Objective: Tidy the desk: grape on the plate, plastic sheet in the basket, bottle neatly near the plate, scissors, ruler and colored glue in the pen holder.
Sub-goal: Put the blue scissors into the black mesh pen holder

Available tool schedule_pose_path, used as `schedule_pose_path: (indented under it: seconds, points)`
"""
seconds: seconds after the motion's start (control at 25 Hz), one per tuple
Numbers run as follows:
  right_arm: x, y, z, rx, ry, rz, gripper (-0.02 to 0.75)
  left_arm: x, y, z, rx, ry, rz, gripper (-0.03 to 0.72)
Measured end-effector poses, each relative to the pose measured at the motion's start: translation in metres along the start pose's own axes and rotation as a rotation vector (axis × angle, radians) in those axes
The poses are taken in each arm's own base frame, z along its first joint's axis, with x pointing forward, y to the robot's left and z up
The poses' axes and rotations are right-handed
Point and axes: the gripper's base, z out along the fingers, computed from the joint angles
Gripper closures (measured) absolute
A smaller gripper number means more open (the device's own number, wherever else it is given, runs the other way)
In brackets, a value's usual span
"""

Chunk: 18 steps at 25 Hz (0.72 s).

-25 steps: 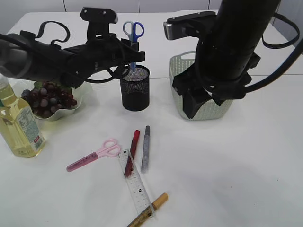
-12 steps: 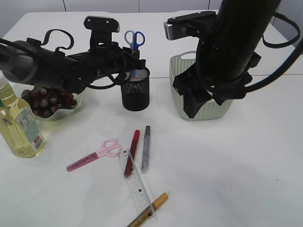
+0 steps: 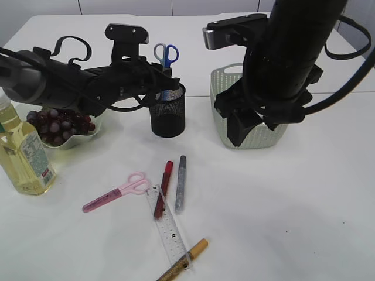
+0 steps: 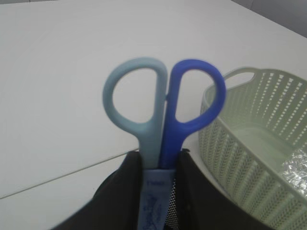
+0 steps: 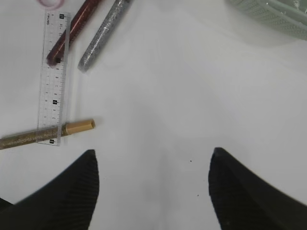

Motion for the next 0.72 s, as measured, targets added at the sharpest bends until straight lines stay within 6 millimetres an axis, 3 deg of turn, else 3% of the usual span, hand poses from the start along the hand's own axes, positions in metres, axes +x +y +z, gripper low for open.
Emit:
schedule_pose_path:
  seconds: [0.72]
  points:
    - [0.0000,0.0000,0.0000,0.000,0.000,0.000,0.214,0.0039,0.0007,-0.0001,-0.009,0.043,-0.044,0.461]
